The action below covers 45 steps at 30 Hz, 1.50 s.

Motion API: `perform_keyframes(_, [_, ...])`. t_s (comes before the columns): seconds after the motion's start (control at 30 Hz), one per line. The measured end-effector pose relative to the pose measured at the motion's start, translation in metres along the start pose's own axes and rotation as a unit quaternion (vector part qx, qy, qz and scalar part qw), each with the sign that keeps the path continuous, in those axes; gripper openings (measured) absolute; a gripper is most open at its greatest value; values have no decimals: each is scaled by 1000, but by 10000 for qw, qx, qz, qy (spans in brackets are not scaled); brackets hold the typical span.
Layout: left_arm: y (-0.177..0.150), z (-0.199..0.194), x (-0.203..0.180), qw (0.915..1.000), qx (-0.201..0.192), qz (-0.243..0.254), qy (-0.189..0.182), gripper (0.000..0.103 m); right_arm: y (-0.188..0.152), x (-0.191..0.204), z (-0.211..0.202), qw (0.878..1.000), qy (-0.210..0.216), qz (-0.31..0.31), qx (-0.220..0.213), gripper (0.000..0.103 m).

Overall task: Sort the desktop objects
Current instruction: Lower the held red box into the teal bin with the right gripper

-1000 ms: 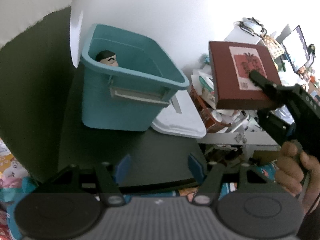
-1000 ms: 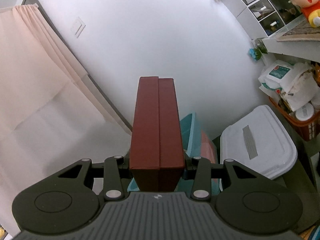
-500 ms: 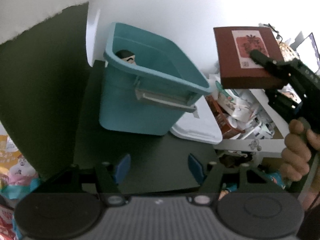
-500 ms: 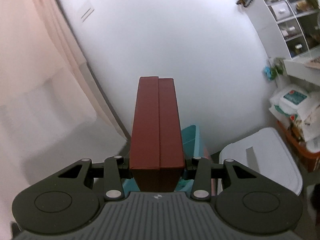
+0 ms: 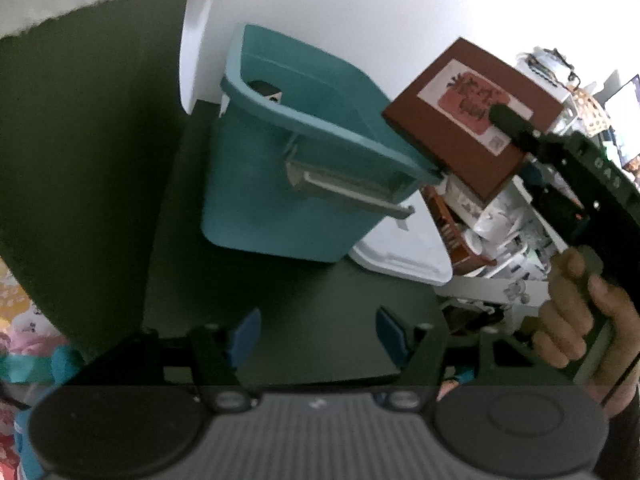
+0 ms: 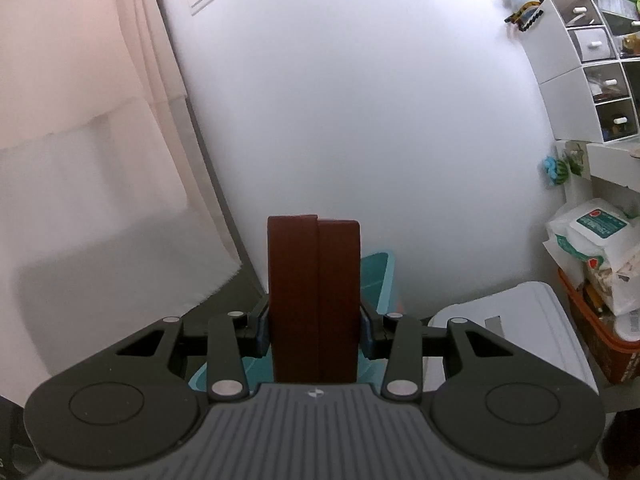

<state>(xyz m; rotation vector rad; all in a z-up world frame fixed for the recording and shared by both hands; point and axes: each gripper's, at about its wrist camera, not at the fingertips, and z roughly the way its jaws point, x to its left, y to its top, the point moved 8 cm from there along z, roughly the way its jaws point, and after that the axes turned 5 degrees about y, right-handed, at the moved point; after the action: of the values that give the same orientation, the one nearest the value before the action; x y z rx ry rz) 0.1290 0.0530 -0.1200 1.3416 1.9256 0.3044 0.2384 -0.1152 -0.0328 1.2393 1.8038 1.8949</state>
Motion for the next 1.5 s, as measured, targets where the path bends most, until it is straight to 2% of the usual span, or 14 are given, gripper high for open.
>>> perform_keyframes(0.17, [-2, 2, 2, 9999, 41, -7, 91, 67, 2, -1, 4, 10000, 48, -1, 16, 44])
perform_keyframes(0.37, [-2, 1, -2, 10000, -1, 54, 84, 67, 4, 8, 9, 9991, 19, -385, 147, 44])
perform_keyframes(0.9, [0, -1, 5, 9999, 1, 22, 137, 67, -4, 20, 27, 9969, -55, -707, 335, 44])
perform_keyframes(1.5, [4, 9, 13, 9998, 75, -63, 184, 67, -5, 15, 44, 9965, -25, -683, 480, 45])
